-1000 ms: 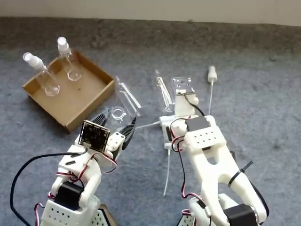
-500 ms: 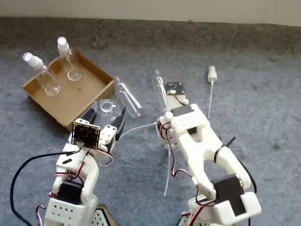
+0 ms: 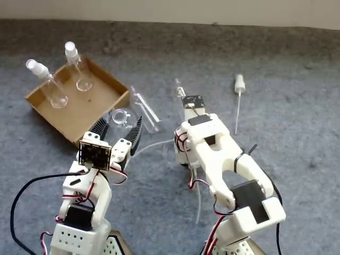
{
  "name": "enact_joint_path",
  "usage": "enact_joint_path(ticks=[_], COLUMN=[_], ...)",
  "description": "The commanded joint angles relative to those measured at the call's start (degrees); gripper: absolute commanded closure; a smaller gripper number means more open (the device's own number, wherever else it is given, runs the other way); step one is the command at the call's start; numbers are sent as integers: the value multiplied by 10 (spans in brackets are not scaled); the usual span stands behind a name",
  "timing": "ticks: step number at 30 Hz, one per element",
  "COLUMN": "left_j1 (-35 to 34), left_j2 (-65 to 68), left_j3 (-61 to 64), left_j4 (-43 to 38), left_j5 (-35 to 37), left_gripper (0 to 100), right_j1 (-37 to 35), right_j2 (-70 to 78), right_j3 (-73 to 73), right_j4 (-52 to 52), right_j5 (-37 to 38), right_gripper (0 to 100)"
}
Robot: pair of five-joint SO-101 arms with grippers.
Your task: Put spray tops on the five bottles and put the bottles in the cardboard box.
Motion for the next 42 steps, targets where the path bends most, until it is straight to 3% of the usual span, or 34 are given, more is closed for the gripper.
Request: enact_joint_path(ticks=[1,5,9,15,25,32,38,42], left_j1=[-9,-3,45,109,191,264,311,324], left_j2=[-6,-6,-4,-3,-3,-1,-2,-2], left_j3=[13,13,13,13,13,13,13,13], left_j4=[-15,-15,-13,19,41,43,127,140], left_j5=[3,2,0,0,2,2,2,2], left_gripper=[927,927,927,926,926,926,926,926], right_j1=[-2,-2,-1,47,134,136,135,122], right_j2=[-7,-8,-8,-35,-301,-487,-604,-650], right_j3=[-19,-19,-45,-62,-62,-60,-61,-62], right_j4=[8,7,11,59,78,73,73,73], right_j5=[1,2,3,67,70,70,69,66], right_gripper=[854,920,929,930,930,928,927,927])
